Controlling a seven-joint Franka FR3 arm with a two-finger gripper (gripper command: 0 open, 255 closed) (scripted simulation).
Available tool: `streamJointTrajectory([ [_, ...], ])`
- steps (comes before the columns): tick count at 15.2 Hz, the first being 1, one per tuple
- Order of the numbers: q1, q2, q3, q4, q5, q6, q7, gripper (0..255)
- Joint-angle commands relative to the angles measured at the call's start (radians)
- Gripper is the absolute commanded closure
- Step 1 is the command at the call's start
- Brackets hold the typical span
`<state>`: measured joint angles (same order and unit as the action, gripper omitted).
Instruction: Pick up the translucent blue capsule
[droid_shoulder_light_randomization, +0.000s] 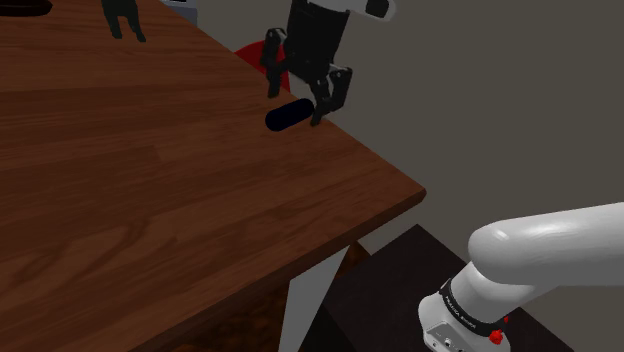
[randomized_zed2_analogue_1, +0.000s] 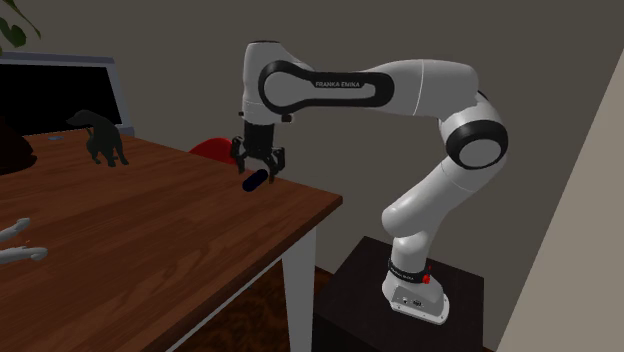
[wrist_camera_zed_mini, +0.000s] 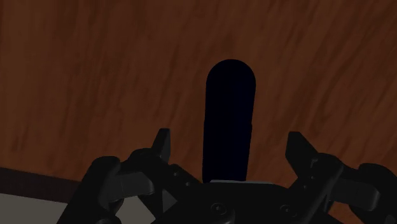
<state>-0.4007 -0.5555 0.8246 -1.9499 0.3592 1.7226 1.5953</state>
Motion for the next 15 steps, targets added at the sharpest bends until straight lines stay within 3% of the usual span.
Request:
streamJointTrajectory([
  [1,0.001,-0.002,0.005,-0.021,0.004,0.02,-0.001,0],
  [2,0.001,-0.002,0.005,-0.021,0.004,0.02,-0.001,0],
  [3,0.001,-0.003,0.005,-0.021,0.004,0.02,-0.001,255],
  [12,0.001,-0.002,0.005,-0.021,0.004,0.02,-0.001,255],
  [15,-0.006,0.009,0.0,0.025,-0.006,-0.017,0.004,255],
])
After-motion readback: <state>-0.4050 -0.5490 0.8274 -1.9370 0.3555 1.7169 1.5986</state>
